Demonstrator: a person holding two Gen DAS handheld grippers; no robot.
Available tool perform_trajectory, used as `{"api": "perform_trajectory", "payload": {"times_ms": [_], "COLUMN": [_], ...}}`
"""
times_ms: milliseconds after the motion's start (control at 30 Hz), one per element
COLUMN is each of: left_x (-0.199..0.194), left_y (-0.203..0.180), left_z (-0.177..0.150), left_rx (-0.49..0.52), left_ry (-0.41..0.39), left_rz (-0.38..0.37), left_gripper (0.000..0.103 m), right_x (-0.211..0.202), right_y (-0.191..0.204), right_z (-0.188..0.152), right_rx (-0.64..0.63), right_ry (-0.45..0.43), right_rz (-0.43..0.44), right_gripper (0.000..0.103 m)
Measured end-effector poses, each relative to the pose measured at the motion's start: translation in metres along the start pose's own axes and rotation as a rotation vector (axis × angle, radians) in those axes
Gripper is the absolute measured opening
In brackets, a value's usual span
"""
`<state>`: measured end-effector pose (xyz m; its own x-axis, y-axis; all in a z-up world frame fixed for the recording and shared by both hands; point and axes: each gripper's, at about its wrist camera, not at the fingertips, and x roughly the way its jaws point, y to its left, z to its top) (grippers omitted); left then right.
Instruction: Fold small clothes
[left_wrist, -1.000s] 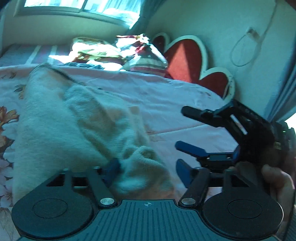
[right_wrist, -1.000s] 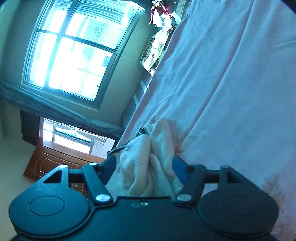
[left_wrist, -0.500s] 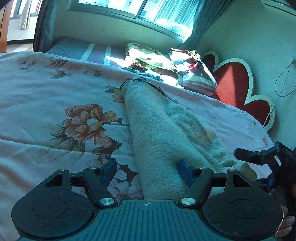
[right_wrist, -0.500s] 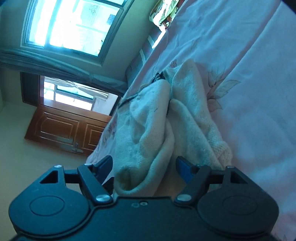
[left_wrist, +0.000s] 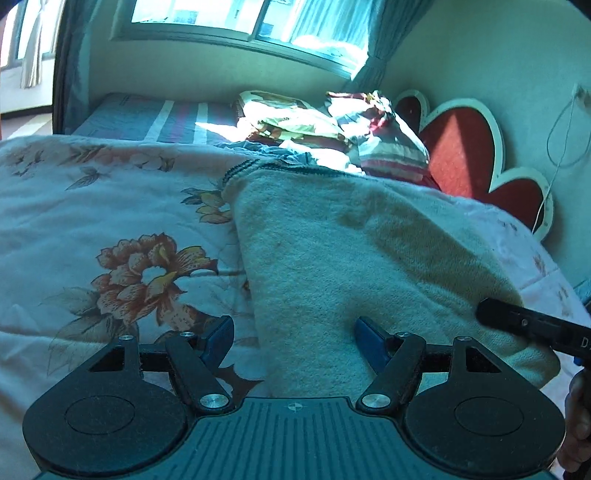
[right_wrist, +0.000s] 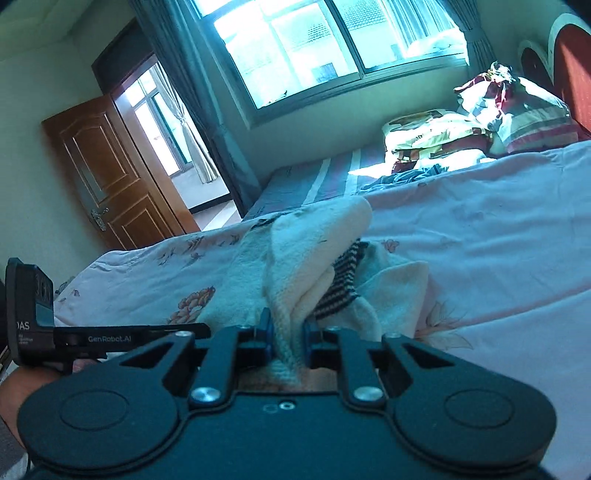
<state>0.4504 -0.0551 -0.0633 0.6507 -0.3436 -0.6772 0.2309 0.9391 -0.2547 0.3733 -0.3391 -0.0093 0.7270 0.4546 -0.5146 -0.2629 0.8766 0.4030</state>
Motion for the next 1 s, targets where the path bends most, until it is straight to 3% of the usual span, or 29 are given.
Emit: {"api": "perform_trajectory", "payload": {"times_ms": [100,233,367,533,633,667,700,833,1000], "left_x": [0.009,0.011,-0.001,0.022,0.033,0.037,0.040,0.053,0.060], "left_y": [-0.017,-0.020,-0.008,0.008,0.009,0.008,0.006,-0.010,-0.033], "left_z": [-0.001,-0.001,0.015,0.035,0.036,0.036,0.035,0.028,0.024], "left_rx": [0.069,0.059,0.017,-0.002,0.001,0.005,0.004,0.030,0.085], "left_ry": [0.023,0.023,-0.012,0.020,0.039,0.045,0.054,0.071,0.061], "left_rz": [0.023,0.017,-0.039,0.004,0.009,0.011,0.002,-0.013,0.022], "left_gripper": [0.072,0.072,0.072,0.072,0.072,0.072,0.072,0.072,0.072], "right_x": [0.007,0.022,0.011,0.046,0.066,0.067,0.066,0.052,0.059], "right_y": [-0.025,-0.046,-0.058,-0.099,-0.105,-0.102,-0.097,-0.090,-0.096], "right_z": [-0.009,-0.023,-0.005,0.023,0.030,0.030,0.030,0.024,0.011], "right_rx": [0.068,0.164,0.230,0.410,0.414,0.373,0.323,0.225,0.215], "right_ry": [0.029,0.053,-0.002,0.026,0.044,0.031,0.017,-0.028,0.022], "right_rz": [-0.033,0.006,0.053,0.092,0.095,0.079,0.068,0.008,-0.054], "right_gripper": [0.015,0.018,0.044,0.044,0.033,0.014,0.011,0.009,0.009]}}
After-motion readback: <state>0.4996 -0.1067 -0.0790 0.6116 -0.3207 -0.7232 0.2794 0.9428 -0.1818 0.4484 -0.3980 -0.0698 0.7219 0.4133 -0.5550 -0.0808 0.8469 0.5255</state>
